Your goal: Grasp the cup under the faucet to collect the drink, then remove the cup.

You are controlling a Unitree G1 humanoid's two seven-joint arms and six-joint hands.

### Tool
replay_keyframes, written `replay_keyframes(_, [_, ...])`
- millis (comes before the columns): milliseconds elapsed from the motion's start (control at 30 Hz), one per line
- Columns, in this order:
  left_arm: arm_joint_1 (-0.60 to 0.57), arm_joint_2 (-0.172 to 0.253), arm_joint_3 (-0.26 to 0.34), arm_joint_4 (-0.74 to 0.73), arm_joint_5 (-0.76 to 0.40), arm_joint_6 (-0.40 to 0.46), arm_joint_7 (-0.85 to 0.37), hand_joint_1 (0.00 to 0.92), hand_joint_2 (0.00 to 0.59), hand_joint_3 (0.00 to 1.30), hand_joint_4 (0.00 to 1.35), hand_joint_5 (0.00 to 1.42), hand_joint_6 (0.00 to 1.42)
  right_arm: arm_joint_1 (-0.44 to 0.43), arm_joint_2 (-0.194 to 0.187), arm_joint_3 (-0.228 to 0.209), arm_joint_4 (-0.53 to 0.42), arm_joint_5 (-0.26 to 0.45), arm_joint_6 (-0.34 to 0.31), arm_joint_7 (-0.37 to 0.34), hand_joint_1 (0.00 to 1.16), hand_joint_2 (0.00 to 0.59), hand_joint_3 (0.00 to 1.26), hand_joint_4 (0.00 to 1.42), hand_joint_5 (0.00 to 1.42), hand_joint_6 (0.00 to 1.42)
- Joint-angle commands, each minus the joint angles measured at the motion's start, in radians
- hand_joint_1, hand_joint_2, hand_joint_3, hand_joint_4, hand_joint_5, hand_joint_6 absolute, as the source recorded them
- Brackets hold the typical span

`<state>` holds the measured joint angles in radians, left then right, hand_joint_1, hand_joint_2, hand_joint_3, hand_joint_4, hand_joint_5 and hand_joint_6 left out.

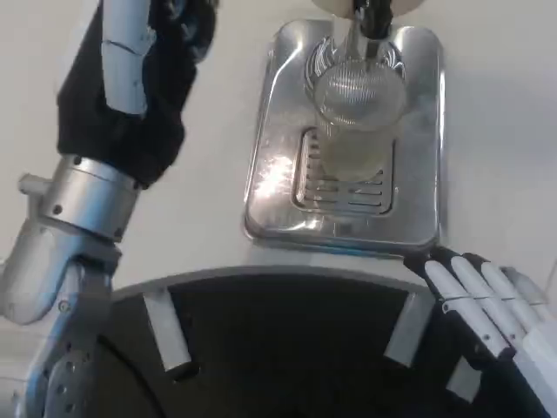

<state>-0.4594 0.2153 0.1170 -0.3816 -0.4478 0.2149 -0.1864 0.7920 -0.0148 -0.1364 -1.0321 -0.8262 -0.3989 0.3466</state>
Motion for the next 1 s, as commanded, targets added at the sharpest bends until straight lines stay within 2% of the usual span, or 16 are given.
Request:
replay_keyframes(33, [-0.005,-0.048,-0.001,-0.06,-0.078,0.074,0.03,0.0,0.137,0.0,0.0,0.0,0.0,0.022,-0.008,-0.008,-0.015,0.013,-0.015,-0.014,0.34,0.446,0.04,0.0,0.0,0.0])
replay_keyframes(200, [-0.007,-0.08,-0.037,-0.089,-0.074,0.093,0.043,0.0,0.135,0.0,0.0,0.0,0.0,0.015,-0.009,-0.009,-0.015,0.016,-0.005,-0.011,0.33,0.454,0.03,0.0,0.0,0.0])
replay_keyframes(467, [-0.023,-0.062,-0.098,-0.052,-0.034,0.093,-0.016,0.0,0.133,0.0,0.0,0.0,0.0,0.005,-0.005,-0.011,-0.015,0.014,0.003,-0.006,0.31,0.449,0.03,0.0,0.0,0.0])
replay_keyframes(733, [-0.053,-0.069,-0.135,-0.01,0.0,0.096,-0.044,0.0,0.133,0.0,0.0,0.0,0.0,0.005,0.003,-0.019,-0.015,0.017,0.006,-0.005,0.31,0.445,0.03,0.0,0.0,0.0])
replay_keyframes(1000, [-0.082,-0.064,-0.17,0.034,0.054,0.094,-0.072,0.0,0.132,0.0,0.0,0.0,0.0,-0.012,0.007,0.005,-0.015,-0.001,0.033,0.001,0.3,0.444,0.03,0.0,0.0,0.0])
